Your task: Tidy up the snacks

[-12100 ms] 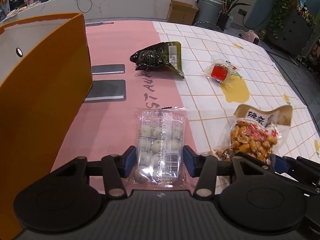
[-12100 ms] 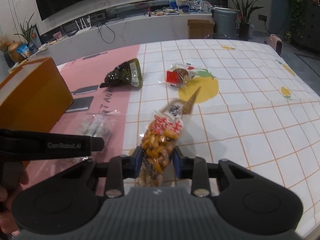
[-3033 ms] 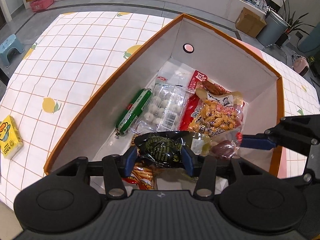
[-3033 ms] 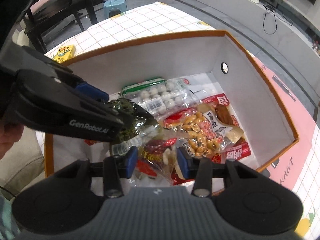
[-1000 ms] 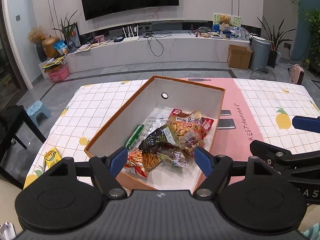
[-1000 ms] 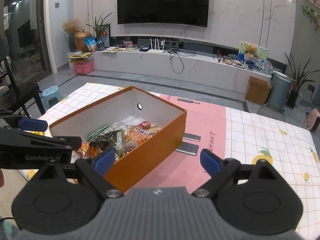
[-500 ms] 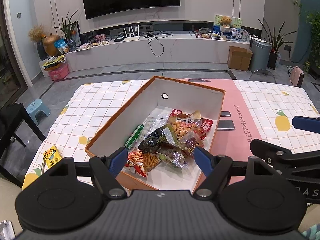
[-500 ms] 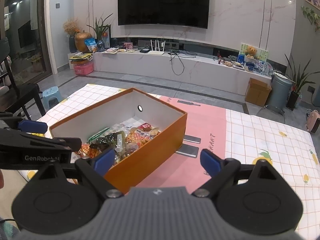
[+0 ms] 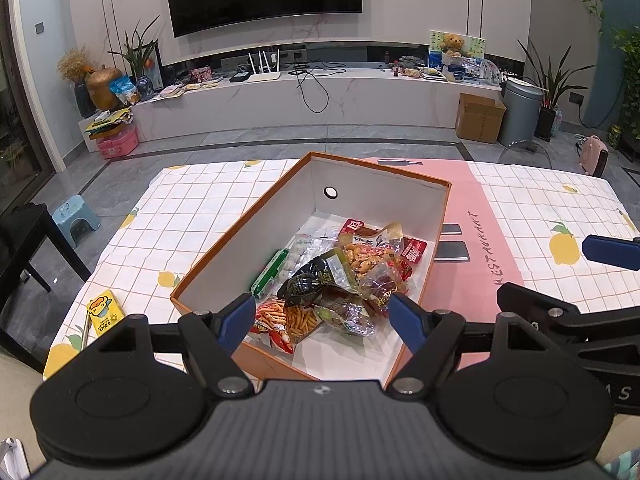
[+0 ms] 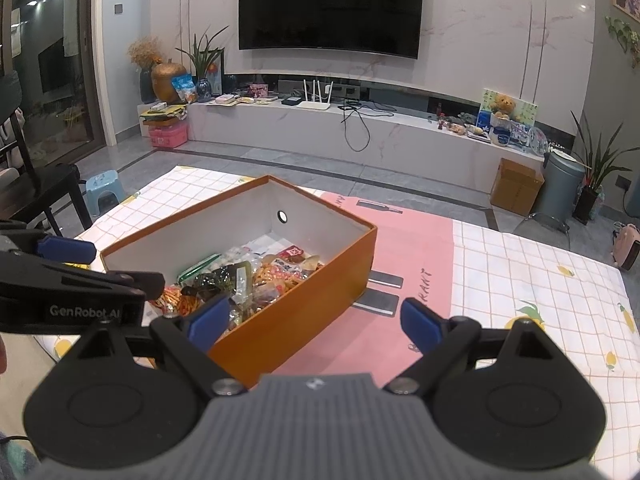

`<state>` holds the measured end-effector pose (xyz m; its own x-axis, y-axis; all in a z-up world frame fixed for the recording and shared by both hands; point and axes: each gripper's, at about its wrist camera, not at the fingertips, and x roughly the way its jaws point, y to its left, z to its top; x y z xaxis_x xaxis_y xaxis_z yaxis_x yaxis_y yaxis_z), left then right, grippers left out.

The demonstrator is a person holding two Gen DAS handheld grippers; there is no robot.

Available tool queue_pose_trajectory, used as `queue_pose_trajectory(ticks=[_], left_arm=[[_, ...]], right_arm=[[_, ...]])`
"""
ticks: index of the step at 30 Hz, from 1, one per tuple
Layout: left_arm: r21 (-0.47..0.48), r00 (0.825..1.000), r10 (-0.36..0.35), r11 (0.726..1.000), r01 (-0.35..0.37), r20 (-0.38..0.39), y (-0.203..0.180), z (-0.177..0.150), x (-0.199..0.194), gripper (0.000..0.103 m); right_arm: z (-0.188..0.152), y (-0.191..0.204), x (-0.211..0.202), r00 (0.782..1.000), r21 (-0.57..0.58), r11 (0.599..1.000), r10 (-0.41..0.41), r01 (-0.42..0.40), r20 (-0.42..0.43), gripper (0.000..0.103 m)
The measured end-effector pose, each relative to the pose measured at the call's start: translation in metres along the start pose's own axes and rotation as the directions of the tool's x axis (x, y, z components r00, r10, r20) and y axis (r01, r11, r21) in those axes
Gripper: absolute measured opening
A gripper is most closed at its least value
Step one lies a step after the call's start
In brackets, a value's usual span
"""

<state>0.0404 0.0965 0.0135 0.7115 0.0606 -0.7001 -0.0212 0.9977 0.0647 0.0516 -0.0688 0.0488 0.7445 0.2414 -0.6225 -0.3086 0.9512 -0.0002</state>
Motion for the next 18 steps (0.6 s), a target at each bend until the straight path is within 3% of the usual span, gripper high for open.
queue_pose_trajectory(ticks=[18], left_arm=[[-0.003,1.000,-0.004,1.000,0.004,0.001,0.0011,0.0002,0.0006,0.089]], right_arm=[[0.0006,0.0014,0.0009,1.000,-0.007,1.000,0.001,-0.001,0.001,0.089]])
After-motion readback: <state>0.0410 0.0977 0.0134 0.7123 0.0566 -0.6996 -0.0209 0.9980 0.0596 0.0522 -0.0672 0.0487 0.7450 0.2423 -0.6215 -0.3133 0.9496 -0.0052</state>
